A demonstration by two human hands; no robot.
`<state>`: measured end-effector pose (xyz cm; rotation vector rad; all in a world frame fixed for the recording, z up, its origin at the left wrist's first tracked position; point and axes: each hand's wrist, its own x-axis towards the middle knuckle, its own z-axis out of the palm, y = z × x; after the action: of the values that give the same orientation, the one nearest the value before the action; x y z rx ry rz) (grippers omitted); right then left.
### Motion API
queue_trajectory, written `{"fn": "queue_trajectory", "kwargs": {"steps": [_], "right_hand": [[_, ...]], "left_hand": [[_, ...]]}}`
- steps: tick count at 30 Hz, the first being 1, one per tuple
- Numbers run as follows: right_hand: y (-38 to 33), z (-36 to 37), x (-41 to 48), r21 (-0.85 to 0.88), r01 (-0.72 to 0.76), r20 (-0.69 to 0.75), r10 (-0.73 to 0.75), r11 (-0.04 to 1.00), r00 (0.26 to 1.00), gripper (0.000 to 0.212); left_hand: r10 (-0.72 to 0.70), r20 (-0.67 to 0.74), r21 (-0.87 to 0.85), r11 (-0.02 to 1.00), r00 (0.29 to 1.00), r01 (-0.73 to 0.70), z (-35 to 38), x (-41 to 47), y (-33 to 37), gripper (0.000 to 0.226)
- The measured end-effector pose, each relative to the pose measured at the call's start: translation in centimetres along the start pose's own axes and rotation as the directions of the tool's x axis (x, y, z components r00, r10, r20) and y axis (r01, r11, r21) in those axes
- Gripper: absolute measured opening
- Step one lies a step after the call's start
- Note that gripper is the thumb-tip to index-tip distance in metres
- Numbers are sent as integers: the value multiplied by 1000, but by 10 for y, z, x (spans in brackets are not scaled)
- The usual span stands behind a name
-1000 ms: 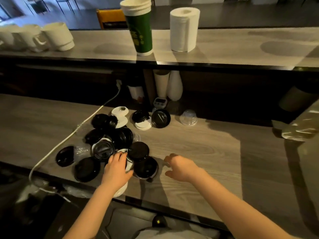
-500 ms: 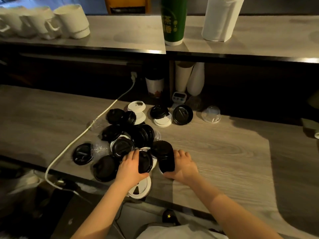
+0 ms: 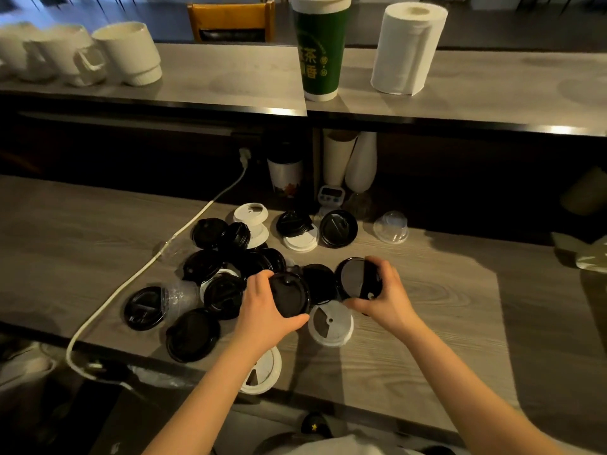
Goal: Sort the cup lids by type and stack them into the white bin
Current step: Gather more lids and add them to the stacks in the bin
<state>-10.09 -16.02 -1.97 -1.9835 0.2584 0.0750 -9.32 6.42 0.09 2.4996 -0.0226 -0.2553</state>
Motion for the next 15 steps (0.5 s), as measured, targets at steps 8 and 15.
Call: {"fn": "queue_trajectory", "kwargs": {"steps": [8,15], "right_hand": [[-61,-4,-1,521,-92,318,-93,849,944,78],[-61,-14,5,514,-110,366,-101,850,925,82]], "left_hand": [[198,-46,-121,972,979,-202,-5,12,48,96],[228,97,-232,952,969,-200,-14,12,57,109]]}}
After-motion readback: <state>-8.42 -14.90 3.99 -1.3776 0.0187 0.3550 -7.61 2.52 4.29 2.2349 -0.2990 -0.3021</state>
